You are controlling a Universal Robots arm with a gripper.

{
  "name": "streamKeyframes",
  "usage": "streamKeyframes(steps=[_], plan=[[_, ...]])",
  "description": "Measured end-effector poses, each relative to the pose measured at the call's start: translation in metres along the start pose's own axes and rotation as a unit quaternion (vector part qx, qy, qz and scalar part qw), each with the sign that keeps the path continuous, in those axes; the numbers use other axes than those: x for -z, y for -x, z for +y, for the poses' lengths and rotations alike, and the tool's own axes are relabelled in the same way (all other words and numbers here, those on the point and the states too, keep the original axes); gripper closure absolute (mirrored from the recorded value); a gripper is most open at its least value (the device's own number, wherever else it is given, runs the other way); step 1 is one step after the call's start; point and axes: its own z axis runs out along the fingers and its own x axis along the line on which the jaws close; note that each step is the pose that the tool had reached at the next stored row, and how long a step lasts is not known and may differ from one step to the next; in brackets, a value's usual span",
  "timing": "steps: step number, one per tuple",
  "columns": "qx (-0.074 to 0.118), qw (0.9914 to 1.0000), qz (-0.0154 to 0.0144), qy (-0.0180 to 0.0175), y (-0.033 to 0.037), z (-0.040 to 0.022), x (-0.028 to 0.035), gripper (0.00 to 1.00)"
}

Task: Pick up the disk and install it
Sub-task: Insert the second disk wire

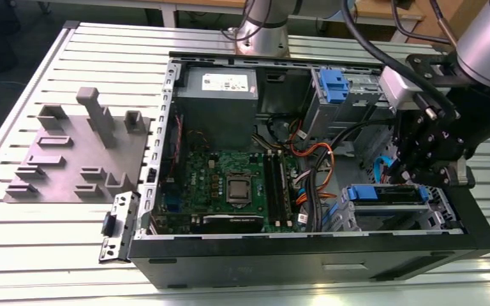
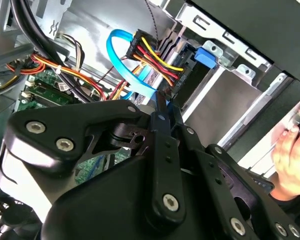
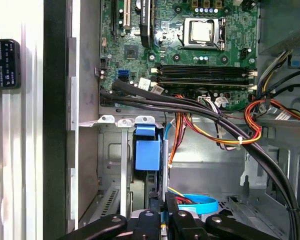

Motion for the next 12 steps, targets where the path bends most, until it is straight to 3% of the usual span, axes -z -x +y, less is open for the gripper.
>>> streamKeyframes(steps=[4,7,12], plan=[[0.000,0.99997,-0.0079,-0.0001,-0.0055,0.0020,-0.0022,0.84],[0.000,0.99994,-0.0112,-0.0002,-0.0097,0.0022,-0.0039,0.84],[0.000,0.99987,-0.0163,-0.0003,-0.0100,0.0023,-0.0063,0.84]])
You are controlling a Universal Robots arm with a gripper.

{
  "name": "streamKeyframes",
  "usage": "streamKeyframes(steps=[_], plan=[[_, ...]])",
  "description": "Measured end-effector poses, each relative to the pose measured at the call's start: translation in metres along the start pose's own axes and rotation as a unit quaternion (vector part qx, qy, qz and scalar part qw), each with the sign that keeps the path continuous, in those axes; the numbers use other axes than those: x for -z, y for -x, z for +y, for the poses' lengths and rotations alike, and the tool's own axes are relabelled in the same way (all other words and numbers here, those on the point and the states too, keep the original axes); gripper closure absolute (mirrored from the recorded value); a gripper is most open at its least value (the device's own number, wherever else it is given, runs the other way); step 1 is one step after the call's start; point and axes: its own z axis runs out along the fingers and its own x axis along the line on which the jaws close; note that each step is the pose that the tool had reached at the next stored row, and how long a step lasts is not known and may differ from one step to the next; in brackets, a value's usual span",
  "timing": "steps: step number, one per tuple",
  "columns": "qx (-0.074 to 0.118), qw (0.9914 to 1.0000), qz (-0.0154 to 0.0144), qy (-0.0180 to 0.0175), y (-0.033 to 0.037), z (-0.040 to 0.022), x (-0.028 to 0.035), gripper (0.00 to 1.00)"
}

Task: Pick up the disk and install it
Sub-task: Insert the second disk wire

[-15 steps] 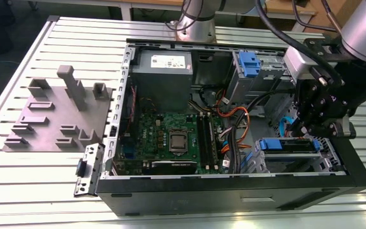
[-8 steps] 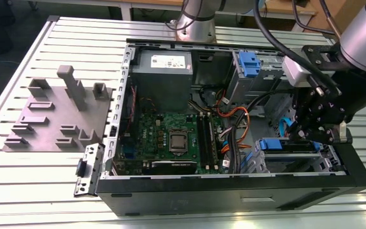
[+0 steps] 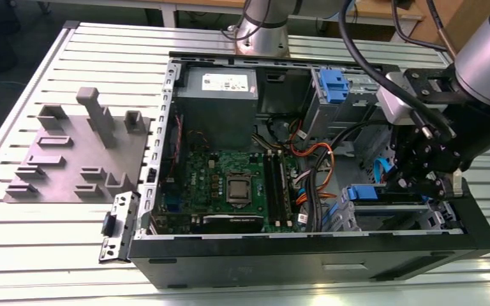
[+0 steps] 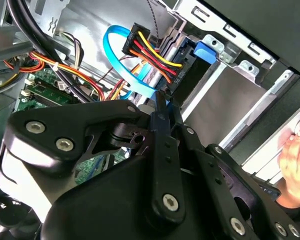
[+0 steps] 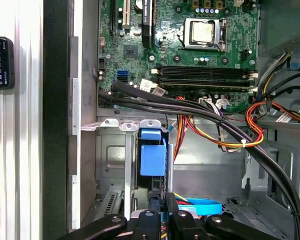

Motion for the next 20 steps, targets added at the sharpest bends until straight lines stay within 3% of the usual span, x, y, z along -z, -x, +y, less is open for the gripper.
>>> streamKeyframes(steps=[4,20], plan=[[0.000,0.99999,-0.0037,0.0000,0.0000,0.0000,-0.0015,0.84],[0.000,0.99999,-0.0040,-0.0004,-0.0003,-0.0011,-0.0048,0.84]])
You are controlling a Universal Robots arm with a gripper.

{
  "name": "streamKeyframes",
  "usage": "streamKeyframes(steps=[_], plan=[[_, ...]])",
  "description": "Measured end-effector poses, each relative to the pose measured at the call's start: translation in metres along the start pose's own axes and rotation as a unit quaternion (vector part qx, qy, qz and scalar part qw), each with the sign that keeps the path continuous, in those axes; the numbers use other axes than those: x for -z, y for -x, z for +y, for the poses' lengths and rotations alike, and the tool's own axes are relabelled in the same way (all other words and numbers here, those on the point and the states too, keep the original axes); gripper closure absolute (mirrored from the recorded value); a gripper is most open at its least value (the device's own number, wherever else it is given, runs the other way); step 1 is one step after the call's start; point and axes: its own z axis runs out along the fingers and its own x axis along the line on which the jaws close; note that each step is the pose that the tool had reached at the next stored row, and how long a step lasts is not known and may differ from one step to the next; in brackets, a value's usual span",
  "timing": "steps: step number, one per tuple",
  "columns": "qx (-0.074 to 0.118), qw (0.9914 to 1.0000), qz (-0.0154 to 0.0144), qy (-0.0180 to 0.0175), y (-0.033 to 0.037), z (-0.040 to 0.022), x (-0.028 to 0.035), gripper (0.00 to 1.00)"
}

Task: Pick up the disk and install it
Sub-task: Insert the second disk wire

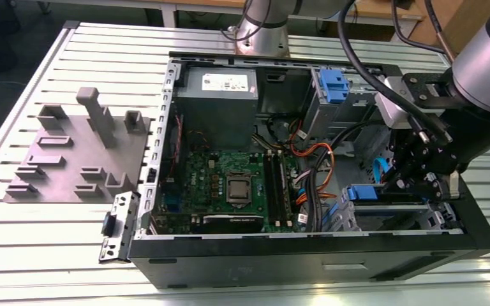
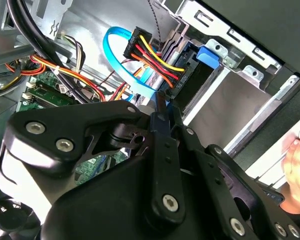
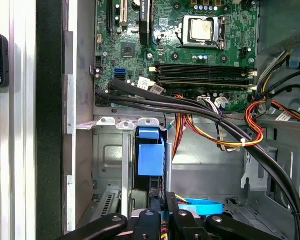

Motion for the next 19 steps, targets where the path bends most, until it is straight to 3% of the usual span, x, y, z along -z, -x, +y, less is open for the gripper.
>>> streamKeyframes(steps=[7,19], plan=[[0.000,1.00000,0.0001,0.0000,-0.0003,-0.0001,0.0033,0.84],[0.000,1.00000,0.0003,0.0000,-0.0008,0.0000,0.0002,0.84]])
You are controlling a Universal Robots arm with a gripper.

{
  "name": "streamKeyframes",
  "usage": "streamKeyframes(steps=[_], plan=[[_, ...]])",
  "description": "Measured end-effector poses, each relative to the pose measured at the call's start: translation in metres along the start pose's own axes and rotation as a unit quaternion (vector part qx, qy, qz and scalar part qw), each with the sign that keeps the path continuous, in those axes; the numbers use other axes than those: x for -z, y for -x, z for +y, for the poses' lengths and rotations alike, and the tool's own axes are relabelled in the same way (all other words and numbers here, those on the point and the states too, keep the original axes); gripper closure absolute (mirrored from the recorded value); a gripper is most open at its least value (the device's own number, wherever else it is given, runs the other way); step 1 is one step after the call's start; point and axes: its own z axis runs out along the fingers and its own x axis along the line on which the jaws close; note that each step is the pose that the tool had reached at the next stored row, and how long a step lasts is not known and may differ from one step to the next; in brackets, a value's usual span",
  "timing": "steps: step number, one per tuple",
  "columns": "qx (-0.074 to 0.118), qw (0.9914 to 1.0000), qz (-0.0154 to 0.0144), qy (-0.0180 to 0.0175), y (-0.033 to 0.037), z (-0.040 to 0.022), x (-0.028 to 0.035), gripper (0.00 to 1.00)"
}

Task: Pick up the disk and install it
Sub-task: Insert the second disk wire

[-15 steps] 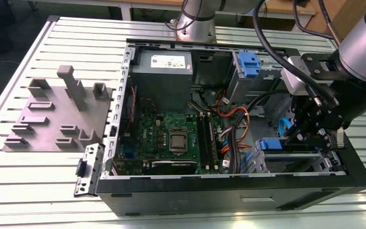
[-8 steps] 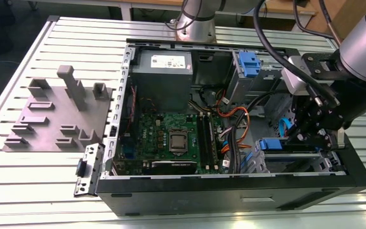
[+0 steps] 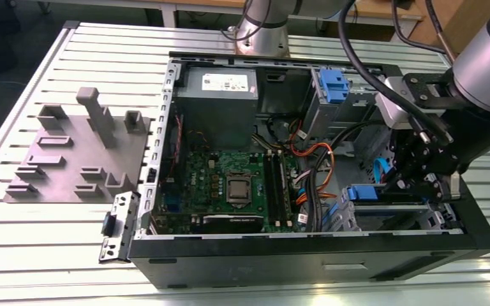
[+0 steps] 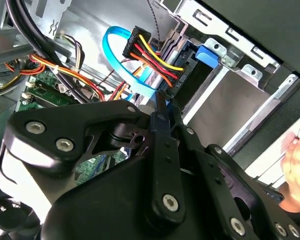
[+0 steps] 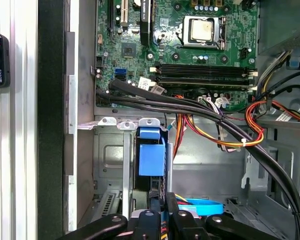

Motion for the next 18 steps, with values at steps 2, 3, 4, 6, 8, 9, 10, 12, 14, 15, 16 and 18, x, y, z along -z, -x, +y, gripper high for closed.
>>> streamKeyframes(steps=[2,3,4,6,8,9,10,12,14,15,16,18], plan=[[0.000,1.00000,-0.0004,0.0000,-0.0001,0.0000,-0.0010,0.84],[0.000,1.00000,-0.0002,0.0000,-0.0001,0.0000,-0.0009,0.84],[0.000,1.00000,-0.0002,0.0000,-0.0001,0.0000,-0.0010,0.84],[0.000,1.00000,-0.0001,0.0000,-0.0001,0.0000,-0.0009,0.84],[0.000,1.00000,-0.0001,0.0000,0.0000,0.0000,-0.0010,0.84],[0.000,1.00000,-0.0001,0.0000,0.0000,0.0000,-0.0011,0.84],[0.000,1.00000,-0.0001,0.0000,0.0000,0.0000,-0.0015,0.84],[0.000,1.00000,-0.0001,0.0000,-0.0001,0.0001,-0.0025,0.84],[0.000,1.00000,-0.0001,0.0000,-0.0002,0.0001,-0.0033,0.84],[0.000,1.00000,0.0000,0.0000,-0.0002,0.0001,-0.0034,0.84],[0.000,1.00000,0.0000,0.0000,-0.0002,0.0001,-0.0034,0.84],[0.000,1.00000,-0.0001,0.0000,-0.0002,0.0001,-0.0037,0.84]])
